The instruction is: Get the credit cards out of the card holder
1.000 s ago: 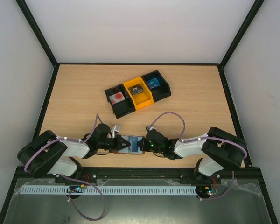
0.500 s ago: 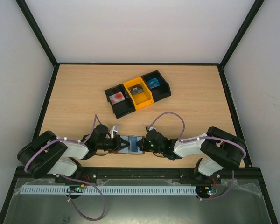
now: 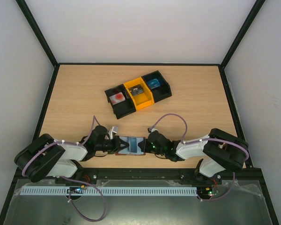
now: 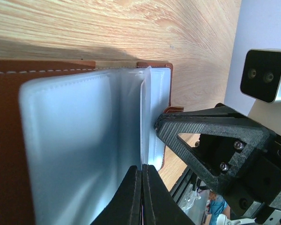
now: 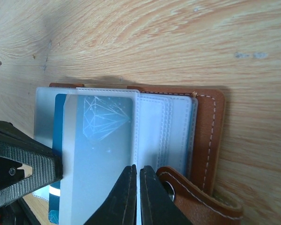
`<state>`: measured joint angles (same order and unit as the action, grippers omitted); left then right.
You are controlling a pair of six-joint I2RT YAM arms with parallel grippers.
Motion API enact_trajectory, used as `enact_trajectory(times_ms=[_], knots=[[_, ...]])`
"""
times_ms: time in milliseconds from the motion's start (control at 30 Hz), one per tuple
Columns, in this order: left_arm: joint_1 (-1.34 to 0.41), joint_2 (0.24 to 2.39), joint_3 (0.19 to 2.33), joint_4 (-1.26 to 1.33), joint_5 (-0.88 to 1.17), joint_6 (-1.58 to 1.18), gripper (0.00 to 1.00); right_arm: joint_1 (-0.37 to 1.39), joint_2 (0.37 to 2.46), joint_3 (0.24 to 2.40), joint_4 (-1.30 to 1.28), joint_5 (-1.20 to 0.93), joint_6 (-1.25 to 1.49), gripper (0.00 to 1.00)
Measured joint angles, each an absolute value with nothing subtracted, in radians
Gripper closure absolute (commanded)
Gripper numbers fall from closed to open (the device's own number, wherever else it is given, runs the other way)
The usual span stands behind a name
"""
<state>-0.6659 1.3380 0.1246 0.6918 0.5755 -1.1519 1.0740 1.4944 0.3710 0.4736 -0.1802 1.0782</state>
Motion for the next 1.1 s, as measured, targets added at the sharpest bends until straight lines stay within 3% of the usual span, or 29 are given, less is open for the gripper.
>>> enact_trajectory(times_ms=[800, 1100], knots=[[-0.634, 1.228, 0.105, 0.598, 0.583, -1.108, 0.97, 1.074, 1.375, 0.351, 0.340, -0.157, 1.062, 0.91], [-0.611, 1.043, 0.152, 0.345, 0.517, -1.080, 0.97, 1.074, 1.243, 0.341, 0.294, -0.132, 1.040, 0.87]])
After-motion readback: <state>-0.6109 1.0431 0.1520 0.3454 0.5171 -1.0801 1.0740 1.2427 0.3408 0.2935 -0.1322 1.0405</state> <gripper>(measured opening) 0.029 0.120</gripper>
